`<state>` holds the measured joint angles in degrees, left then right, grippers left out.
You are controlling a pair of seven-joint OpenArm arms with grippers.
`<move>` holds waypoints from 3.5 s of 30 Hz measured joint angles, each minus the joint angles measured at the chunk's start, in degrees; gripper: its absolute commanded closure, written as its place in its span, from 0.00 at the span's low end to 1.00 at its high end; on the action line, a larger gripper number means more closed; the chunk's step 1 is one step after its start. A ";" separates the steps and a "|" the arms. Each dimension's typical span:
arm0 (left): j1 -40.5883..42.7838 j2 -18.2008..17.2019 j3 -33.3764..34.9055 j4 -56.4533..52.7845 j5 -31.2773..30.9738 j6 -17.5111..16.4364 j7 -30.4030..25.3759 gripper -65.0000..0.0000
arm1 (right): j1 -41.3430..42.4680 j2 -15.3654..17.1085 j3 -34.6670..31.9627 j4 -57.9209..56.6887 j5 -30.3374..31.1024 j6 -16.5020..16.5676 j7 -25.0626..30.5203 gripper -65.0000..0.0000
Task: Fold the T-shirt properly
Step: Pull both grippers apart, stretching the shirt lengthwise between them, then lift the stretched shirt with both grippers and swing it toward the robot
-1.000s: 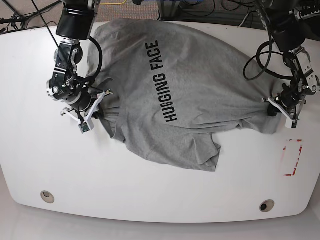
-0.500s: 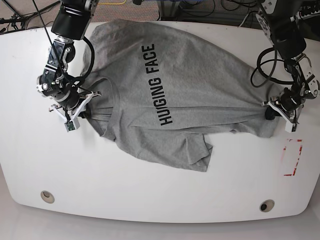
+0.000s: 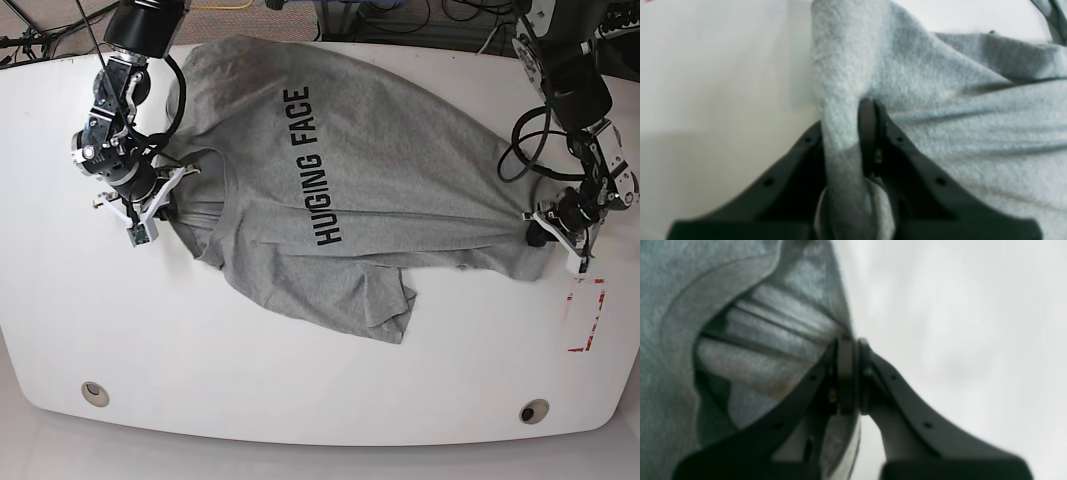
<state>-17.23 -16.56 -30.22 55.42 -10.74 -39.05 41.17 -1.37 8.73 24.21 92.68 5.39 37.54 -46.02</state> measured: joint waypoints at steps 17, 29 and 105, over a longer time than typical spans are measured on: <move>-7.65 -0.68 3.67 12.13 -0.13 0.37 4.68 1.00 | -2.62 -3.89 -0.26 10.80 0.46 0.04 -1.09 1.00; -8.61 -1.22 2.10 16.06 1.03 -0.48 8.92 0.98 | 2.36 -0.74 -1.09 10.16 0.90 0.20 -2.27 0.97; -44.48 -4.70 3.63 35.98 -2.62 -1.55 25.33 0.99 | 68.11 17.11 -27.98 3.52 2.32 1.84 -21.86 1.00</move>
<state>-61.71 -21.26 -26.59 91.39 -13.37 -40.60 66.50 66.74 25.85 -3.77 96.20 7.70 39.38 -67.88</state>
